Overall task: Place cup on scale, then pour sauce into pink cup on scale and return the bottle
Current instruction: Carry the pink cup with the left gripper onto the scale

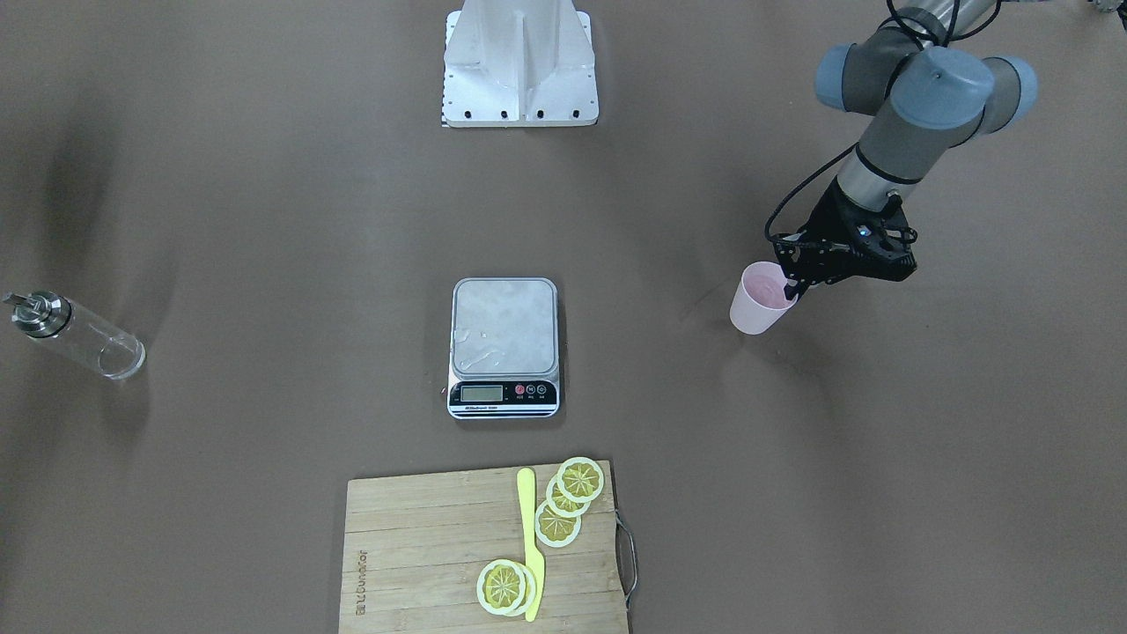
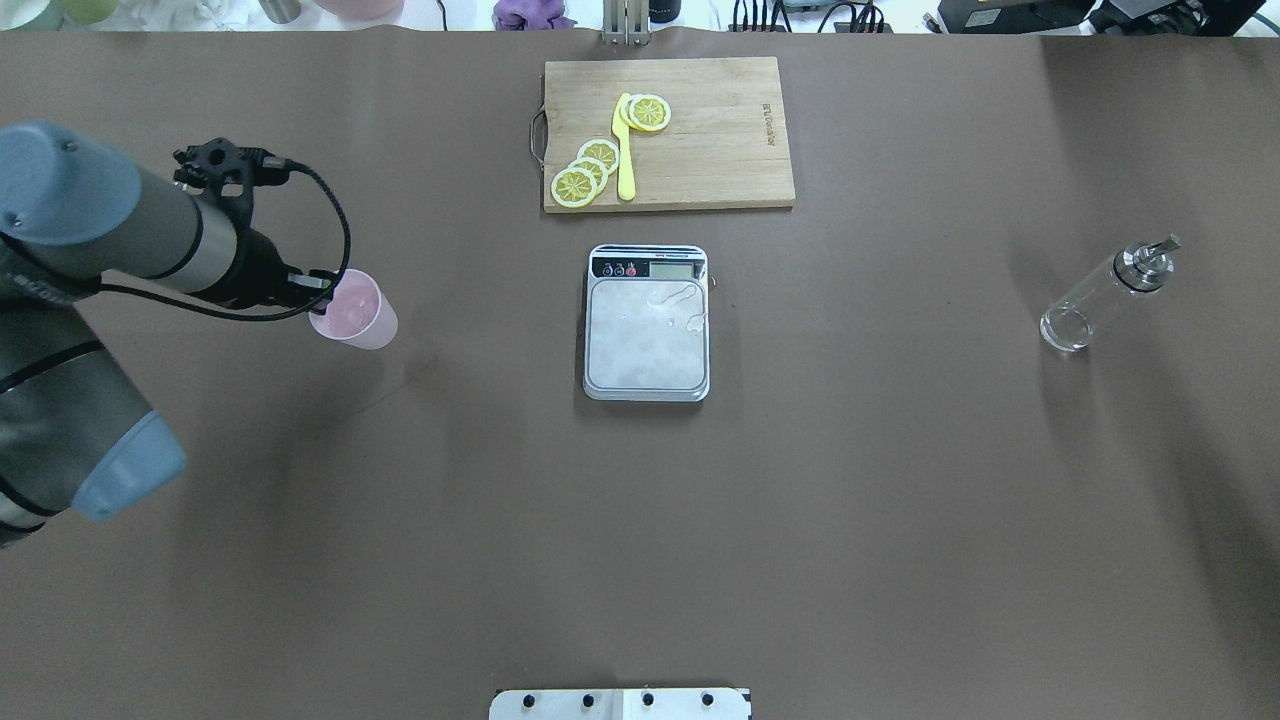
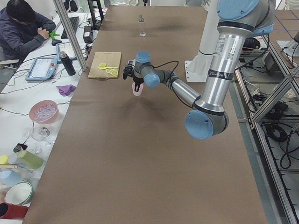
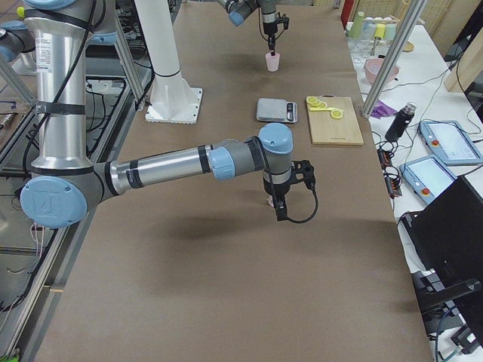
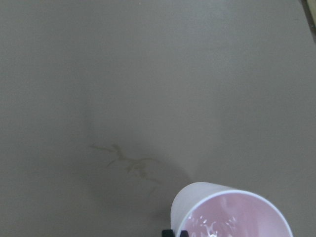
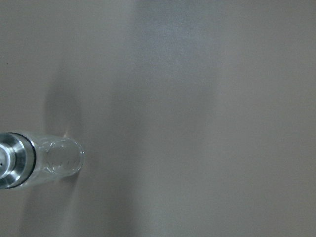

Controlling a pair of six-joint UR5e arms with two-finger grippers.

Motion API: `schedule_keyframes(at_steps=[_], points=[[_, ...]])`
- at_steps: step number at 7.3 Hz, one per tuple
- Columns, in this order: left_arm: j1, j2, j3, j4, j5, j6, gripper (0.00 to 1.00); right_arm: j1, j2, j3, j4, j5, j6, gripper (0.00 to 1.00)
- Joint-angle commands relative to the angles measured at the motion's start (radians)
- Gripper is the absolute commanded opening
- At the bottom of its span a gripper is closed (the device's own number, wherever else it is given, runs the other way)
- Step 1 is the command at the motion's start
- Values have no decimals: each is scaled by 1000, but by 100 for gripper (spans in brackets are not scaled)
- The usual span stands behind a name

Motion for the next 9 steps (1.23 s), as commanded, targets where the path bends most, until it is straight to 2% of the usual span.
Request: schedule_keyframes(at_steps=[1,2,5,6,8,9], points=[[33,-248,-8,347,14,-48,0,0,0,-2,0,0,0,100],[67,-322,16,382,13,-99,0,0,0,-3,0,2,0,100],[127,-594,298,378,13,-165,0,0,0,-3,0,0,0,100],[146,-639,365,365,13,-162,0,0,0,-3,0,2,0,100],[179,-644,424,298,16,-162,0,0,0,-3,0,2,0,100],[186,-645,447,263,48,-158,0,0,0,-3,0,2,0,100]])
